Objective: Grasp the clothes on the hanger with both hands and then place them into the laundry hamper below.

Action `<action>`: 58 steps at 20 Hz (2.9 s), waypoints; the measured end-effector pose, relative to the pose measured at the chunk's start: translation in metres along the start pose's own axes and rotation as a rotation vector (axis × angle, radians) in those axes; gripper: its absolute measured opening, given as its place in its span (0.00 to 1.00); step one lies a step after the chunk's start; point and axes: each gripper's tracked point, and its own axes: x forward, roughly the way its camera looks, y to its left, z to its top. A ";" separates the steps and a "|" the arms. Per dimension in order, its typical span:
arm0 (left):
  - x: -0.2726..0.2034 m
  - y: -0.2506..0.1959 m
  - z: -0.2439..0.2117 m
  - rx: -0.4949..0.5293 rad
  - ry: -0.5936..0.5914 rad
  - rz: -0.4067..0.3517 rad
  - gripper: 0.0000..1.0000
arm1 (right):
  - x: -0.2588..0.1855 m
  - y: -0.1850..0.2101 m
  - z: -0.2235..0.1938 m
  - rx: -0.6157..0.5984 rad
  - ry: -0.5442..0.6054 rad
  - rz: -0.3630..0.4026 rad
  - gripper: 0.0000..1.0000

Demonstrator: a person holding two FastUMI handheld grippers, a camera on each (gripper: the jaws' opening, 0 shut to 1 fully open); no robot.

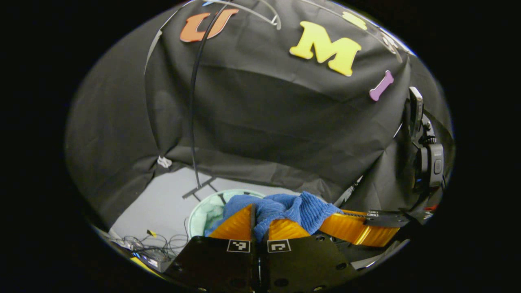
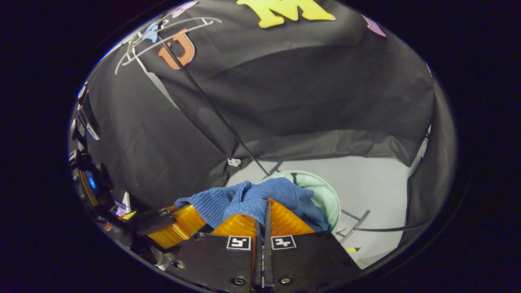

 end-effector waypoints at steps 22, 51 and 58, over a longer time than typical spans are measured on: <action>-0.009 0.037 -0.072 0.044 0.197 0.136 0.97 | 0.003 -0.027 -0.031 -0.051 0.055 -0.206 0.76; -0.465 -0.117 0.095 0.256 -0.668 0.043 0.92 | -0.511 0.082 0.004 -0.257 -0.838 -0.077 0.99; -0.568 -0.120 0.047 0.248 -0.717 0.122 0.92 | -0.608 0.074 -0.060 -0.251 -0.937 -0.056 0.99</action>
